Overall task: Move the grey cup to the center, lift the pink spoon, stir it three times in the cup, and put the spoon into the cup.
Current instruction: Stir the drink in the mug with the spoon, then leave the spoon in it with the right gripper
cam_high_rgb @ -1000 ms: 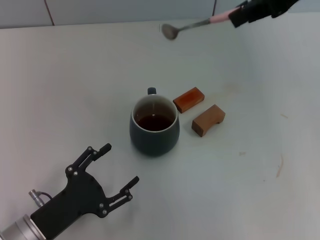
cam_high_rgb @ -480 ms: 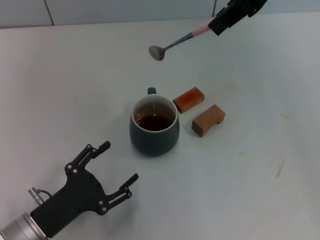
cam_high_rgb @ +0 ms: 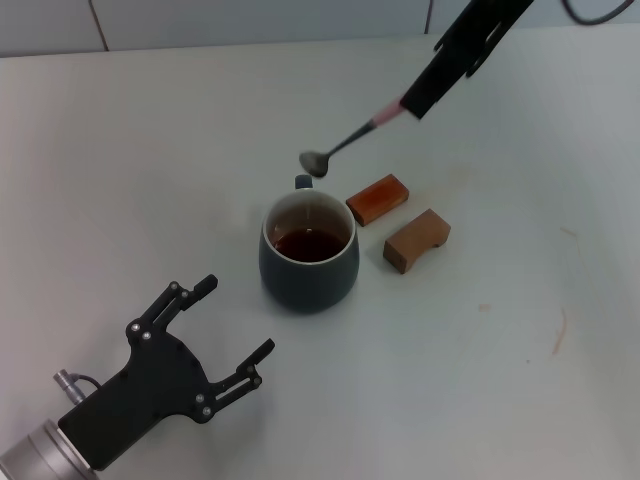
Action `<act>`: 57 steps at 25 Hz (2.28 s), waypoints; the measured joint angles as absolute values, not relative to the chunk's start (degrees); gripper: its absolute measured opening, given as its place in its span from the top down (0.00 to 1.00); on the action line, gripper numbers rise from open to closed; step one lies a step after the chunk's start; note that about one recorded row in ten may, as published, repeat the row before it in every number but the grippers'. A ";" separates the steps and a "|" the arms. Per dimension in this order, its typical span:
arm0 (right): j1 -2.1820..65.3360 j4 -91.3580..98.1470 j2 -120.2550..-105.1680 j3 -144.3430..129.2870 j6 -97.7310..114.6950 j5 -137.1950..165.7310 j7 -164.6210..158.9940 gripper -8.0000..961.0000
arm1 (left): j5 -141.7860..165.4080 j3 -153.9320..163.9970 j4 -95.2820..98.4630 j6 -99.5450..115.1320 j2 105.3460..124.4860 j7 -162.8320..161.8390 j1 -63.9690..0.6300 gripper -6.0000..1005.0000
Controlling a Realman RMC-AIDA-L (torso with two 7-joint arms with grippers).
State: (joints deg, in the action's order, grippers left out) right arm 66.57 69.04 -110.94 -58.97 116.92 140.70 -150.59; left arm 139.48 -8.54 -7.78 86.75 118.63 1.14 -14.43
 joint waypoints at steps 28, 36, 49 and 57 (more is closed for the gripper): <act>74.40 43.00 -117.85 -66.95 100.93 149.17 -143.49 0.86 | 139.73 -8.55 -8.18 84.28 118.66 1.06 -14.88 0.14; 76.76 40.08 -118.71 -66.98 95.74 158.00 -143.61 0.86 | 139.84 -8.19 -8.17 84.06 118.65 1.05 -14.43 0.14; 77.53 39.45 -119.00 -67.27 95.04 151.49 -142.56 0.86 | 139.83 -8.49 -8.17 83.41 118.70 1.05 -14.10 0.14; 77.97 39.11 -119.02 -67.69 96.86 155.87 -143.51 0.86 | 139.84 -8.52 -8.18 83.63 118.74 1.05 -14.02 0.14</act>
